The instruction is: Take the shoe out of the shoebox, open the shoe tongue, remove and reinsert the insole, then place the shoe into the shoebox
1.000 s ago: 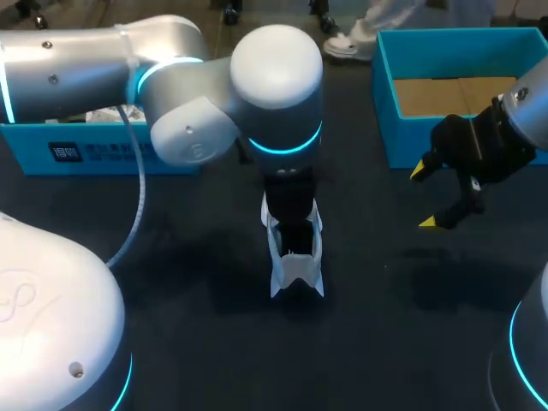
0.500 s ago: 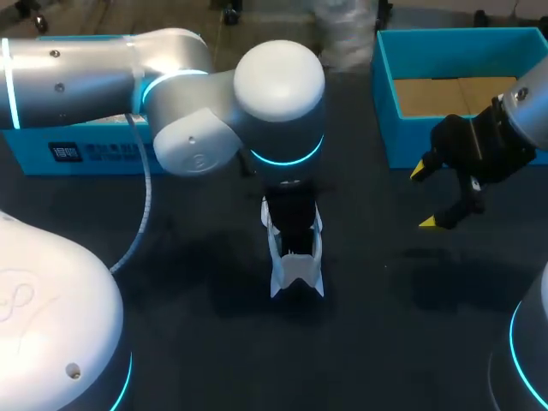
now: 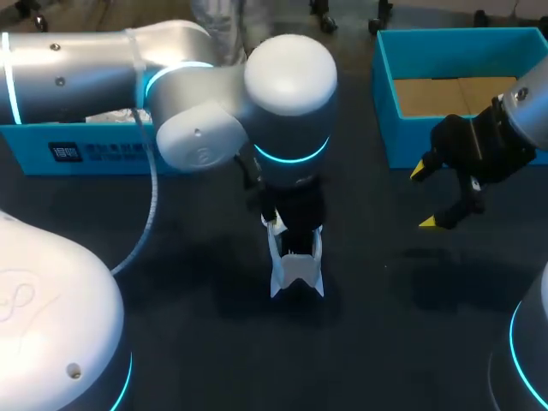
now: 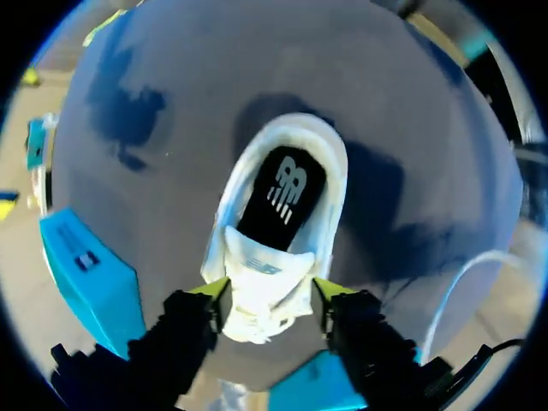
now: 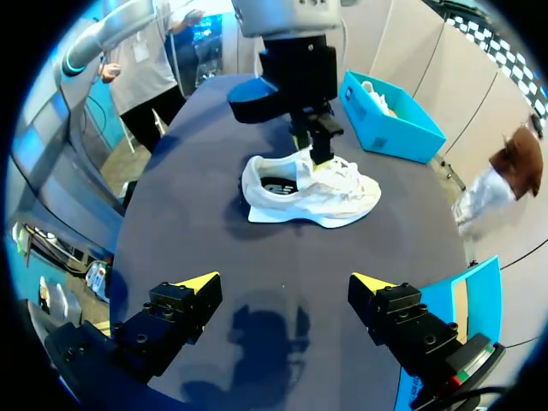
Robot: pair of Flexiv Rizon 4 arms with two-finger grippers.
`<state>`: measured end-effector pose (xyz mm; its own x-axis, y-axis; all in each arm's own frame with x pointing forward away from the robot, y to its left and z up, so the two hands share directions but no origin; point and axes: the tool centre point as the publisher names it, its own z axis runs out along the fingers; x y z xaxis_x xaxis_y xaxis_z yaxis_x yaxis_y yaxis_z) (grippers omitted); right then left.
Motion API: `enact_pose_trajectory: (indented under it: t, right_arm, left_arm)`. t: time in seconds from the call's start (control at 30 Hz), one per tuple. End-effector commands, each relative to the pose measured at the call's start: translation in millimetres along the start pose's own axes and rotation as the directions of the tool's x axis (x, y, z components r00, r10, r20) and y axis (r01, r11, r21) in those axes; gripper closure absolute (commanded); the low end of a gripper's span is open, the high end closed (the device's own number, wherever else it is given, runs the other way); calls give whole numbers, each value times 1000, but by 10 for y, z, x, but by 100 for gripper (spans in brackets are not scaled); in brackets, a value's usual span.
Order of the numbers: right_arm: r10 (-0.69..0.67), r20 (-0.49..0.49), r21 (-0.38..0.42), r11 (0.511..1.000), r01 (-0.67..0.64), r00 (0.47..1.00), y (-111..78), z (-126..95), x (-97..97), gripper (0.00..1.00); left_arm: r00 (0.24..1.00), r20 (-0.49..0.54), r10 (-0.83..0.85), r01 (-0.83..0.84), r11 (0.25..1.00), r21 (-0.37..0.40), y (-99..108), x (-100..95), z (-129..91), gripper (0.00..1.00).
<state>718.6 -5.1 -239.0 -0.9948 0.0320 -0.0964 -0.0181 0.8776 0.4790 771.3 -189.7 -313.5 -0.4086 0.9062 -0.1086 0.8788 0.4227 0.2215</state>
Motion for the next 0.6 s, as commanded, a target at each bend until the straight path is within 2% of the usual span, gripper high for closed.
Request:
enact_pose_trajectory:
  t: [0.03, 0.07, 0.1, 0.57, 0.6]
  right_arm:
    - [0, 2, 2, 1000, 0, 1000, -1, 3, 11, 0]
    - [0, 2, 2, 1000, 0, 1000, -1, 3, 11, 0]
    - [0, 2, 2, 1000, 0, 1000, -1, 3, 11, 0]
    - [0, 2, 2, 1000, 0, 1000, -1, 3, 11, 0]
    - [0, 2, 2, 1000, 0, 1000, -1, 3, 11, 0]
  left_arm:
    - [975, -34, -218, 217, 976, -31, -60, 159, -264, 0]
    - [967, -32, -254, 253, 967, -32, -82, 210, -299, 0]
    - [957, -14, -290, 290, 957, 21, -96, 261, -336, 0]
    - [957, -14, -290, 290, 957, 21, -96, 261, -336, 0]
    - [945, -17, -327, 327, 945, 17, -164, 247, -355, 0]
